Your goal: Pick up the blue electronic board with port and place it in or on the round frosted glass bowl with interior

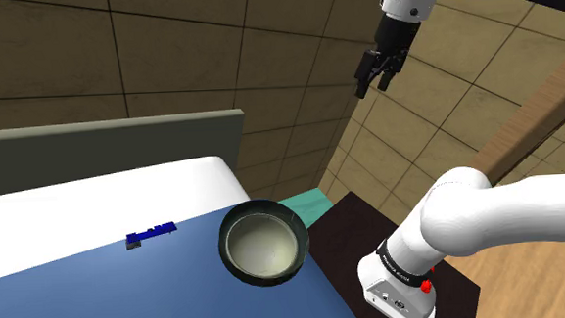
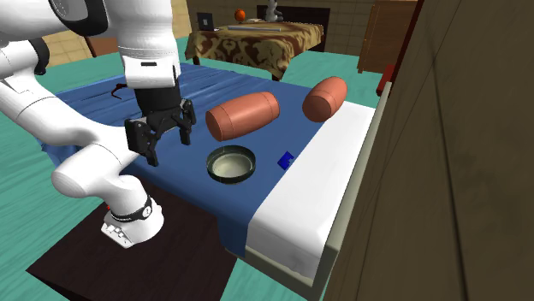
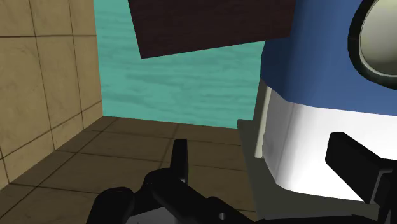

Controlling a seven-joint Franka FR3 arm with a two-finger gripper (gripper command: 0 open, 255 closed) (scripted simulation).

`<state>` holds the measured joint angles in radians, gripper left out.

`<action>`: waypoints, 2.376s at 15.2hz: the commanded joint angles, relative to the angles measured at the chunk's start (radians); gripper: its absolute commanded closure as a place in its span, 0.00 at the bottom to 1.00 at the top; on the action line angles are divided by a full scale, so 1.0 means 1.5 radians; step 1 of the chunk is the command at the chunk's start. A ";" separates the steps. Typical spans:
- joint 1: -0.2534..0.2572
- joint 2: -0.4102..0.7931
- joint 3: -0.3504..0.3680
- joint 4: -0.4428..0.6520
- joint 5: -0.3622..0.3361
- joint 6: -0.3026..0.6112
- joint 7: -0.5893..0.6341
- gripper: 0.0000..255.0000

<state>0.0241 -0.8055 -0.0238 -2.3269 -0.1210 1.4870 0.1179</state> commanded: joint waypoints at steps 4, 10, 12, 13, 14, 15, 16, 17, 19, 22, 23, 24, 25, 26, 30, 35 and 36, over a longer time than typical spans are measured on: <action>0.021 0.041 0.012 -0.013 0.016 0.053 -0.004 0.00; 0.062 0.135 0.037 -0.023 0.046 0.154 -0.015 0.00; 0.075 0.169 0.046 -0.021 0.055 0.186 -0.020 0.00; 0.082 0.186 0.051 -0.019 0.060 0.202 -0.022 0.00; 0.088 0.204 0.056 -0.017 0.064 0.217 -0.025 0.00; 0.094 0.222 0.061 -0.014 0.068 0.233 -0.027 0.00; 0.101 0.241 0.066 -0.010 0.071 0.247 -0.030 0.00; 0.107 0.259 0.071 -0.006 0.075 0.262 -0.032 0.00; 0.119 0.297 0.081 0.004 0.081 0.289 -0.037 0.00; 0.136 0.354 0.098 0.024 0.089 0.327 -0.045 0.00; 0.141 0.373 0.103 0.032 0.091 0.339 -0.047 0.00; 0.147 0.393 0.109 0.040 0.092 0.351 -0.050 0.00; 0.152 0.412 0.114 0.048 0.094 0.362 -0.052 0.00; 0.157 0.432 0.120 0.057 0.095 0.372 -0.054 0.00; 0.178 0.510 0.143 0.099 0.094 0.410 -0.061 0.00; 0.206 0.608 0.169 0.160 0.084 0.447 -0.067 0.00; 0.212 0.627 0.174 0.174 0.081 0.453 -0.068 0.00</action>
<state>0.3315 0.0938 0.2291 -2.0999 0.0076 2.1590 0.0149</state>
